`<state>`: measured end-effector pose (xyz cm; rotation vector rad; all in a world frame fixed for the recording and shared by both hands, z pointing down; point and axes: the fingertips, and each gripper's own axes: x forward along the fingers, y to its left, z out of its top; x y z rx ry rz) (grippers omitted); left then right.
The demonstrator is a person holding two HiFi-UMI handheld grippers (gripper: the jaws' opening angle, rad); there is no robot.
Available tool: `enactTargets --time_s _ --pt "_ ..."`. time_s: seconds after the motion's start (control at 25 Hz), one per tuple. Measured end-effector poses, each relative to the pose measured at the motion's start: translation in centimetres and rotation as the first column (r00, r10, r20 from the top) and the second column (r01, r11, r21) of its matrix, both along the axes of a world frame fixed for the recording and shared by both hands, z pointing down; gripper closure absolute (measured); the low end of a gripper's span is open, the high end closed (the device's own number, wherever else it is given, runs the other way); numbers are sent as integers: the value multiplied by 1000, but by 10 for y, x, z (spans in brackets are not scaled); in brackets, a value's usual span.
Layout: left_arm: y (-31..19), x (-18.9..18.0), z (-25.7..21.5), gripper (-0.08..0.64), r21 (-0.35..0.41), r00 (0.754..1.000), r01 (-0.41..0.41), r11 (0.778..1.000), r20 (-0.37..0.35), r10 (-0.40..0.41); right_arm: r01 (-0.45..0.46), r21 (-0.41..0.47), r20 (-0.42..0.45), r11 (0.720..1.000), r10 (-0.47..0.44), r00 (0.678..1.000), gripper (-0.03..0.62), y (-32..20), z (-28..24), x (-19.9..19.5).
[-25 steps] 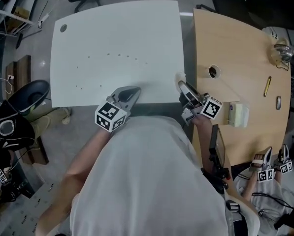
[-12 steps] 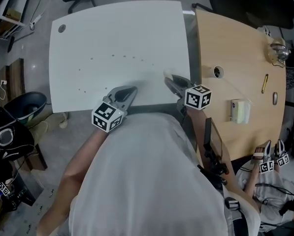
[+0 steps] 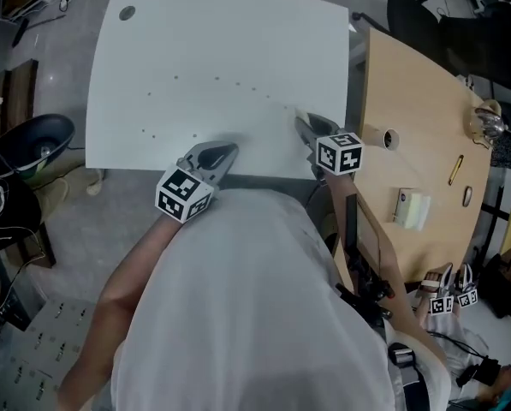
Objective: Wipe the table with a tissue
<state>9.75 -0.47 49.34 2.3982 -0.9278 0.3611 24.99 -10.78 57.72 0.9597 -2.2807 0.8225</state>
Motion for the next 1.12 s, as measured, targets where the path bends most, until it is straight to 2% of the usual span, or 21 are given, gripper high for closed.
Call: enactTargets --time_s 0.16,0.36,0.52,0.76,1.12 --pt "10 -13 1 556 -15 999 52 999 -1 -52 65 21 -136 998 -61 989 479 -15 13 -1" --pt "14 -26 2 555 -17 996 87 996 4 -87 86 19 -220 996 -80 972 480 -32 22 2" --pt "19 -31 2 557 -20 995 104 994 8 -104 76 -34 -235 997 -82 969 480 -27 35 3" --pt "25 -38 1 556 -19 993 119 993 11 -119 48 -41 -251 998 -57 966 485 -24 42 -3" --pt "31 -38 3 555 -24 994 111 993 20 -111 176 -14 -321 984 -171 932 488 -16 45 -19"
